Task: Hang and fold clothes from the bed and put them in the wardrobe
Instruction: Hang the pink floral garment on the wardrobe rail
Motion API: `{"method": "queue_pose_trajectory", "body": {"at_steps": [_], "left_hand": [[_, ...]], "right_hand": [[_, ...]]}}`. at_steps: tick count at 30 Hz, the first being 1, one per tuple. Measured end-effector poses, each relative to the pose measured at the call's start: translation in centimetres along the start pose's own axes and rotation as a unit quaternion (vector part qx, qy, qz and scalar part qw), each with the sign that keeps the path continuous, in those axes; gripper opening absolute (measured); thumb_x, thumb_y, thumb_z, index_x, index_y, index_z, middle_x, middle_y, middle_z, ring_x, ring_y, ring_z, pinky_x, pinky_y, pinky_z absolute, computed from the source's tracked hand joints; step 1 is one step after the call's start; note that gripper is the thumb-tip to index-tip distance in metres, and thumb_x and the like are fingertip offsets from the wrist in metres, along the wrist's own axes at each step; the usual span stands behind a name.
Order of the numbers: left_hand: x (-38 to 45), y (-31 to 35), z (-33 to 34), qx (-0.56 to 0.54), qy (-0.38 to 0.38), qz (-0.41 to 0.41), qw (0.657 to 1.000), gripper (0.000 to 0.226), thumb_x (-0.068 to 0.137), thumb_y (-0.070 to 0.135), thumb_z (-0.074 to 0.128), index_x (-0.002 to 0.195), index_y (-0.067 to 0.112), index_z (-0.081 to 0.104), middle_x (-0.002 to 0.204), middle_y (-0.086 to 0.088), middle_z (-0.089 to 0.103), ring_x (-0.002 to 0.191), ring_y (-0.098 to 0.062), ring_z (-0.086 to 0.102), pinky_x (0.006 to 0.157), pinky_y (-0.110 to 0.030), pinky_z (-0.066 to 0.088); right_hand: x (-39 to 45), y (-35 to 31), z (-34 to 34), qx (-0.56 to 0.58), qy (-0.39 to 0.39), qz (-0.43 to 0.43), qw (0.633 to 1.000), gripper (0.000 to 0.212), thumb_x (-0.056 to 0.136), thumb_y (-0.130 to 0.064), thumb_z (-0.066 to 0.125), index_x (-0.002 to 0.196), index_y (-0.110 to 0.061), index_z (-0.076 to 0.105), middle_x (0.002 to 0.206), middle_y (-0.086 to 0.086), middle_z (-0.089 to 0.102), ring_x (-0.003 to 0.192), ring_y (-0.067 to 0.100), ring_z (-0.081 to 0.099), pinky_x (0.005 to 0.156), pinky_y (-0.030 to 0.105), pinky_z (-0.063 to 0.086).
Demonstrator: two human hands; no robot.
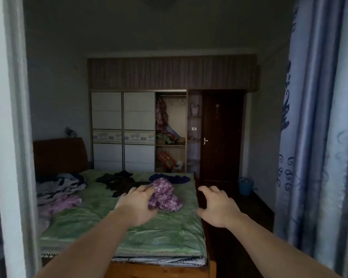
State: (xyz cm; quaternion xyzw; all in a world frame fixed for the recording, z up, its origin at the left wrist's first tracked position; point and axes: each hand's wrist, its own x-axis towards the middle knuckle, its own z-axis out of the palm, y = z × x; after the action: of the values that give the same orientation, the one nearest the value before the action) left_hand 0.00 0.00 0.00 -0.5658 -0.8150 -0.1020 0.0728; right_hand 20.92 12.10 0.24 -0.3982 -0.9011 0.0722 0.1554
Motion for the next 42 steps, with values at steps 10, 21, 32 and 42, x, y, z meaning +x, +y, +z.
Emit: {"method": "queue_pose_trajectory", "body": {"at_steps": [10,21,32,42], "left_hand": [[12.8,-2.4,7.5,0.005,-0.029,-0.006,1.000,0.072,0.085,0.051,0.053,0.148,0.035,0.022,0.152,0.004,0.028,0.138,-0.023,0.027,0.108,-0.041,0.033],[33.5,-9.2,16.3,-0.050,-0.076,-0.025,0.996,0.072,0.079,0.054,0.056,0.143,0.033,0.032,0.149,0.002,0.036,0.135,-0.024,0.033,0.106,-0.045,0.037],[50.1,-8.0,21.7,-0.025,-0.092,-0.027,0.995,0.073,0.080,0.054,0.057,0.145,0.035,0.030,0.149,0.001,0.036,0.135,-0.027,0.035,0.106,-0.045,0.037],[62.6,-5.0,25.0,-0.002,-0.082,-0.091,0.992,0.071,0.083,0.054,0.055,0.145,0.035,0.028,0.149,0.001,0.036,0.136,-0.026,0.034,0.106,-0.044,0.038]], "right_hand": [[11.2,5.1,6.4,0.010,-0.044,0.035,0.998,0.069,0.086,-0.053,0.053,0.147,-0.034,0.024,0.145,-0.001,0.035,0.132,0.023,0.034,0.105,0.042,0.036],[32.3,8.4,13.2,-0.014,-0.084,0.085,0.993,0.065,0.089,-0.045,0.054,0.146,-0.031,0.026,0.144,0.000,0.036,0.131,0.024,0.036,0.104,0.042,0.038],[49.2,17.6,16.8,0.001,-0.099,0.072,0.992,0.064,0.086,-0.049,0.056,0.142,-0.031,0.031,0.140,0.001,0.040,0.128,0.024,0.039,0.100,0.041,0.041],[64.9,25.7,18.7,0.024,-0.127,0.024,0.991,0.062,0.080,-0.057,0.058,0.133,-0.030,0.042,0.133,0.003,0.046,0.124,0.027,0.045,0.098,0.042,0.043]]}}
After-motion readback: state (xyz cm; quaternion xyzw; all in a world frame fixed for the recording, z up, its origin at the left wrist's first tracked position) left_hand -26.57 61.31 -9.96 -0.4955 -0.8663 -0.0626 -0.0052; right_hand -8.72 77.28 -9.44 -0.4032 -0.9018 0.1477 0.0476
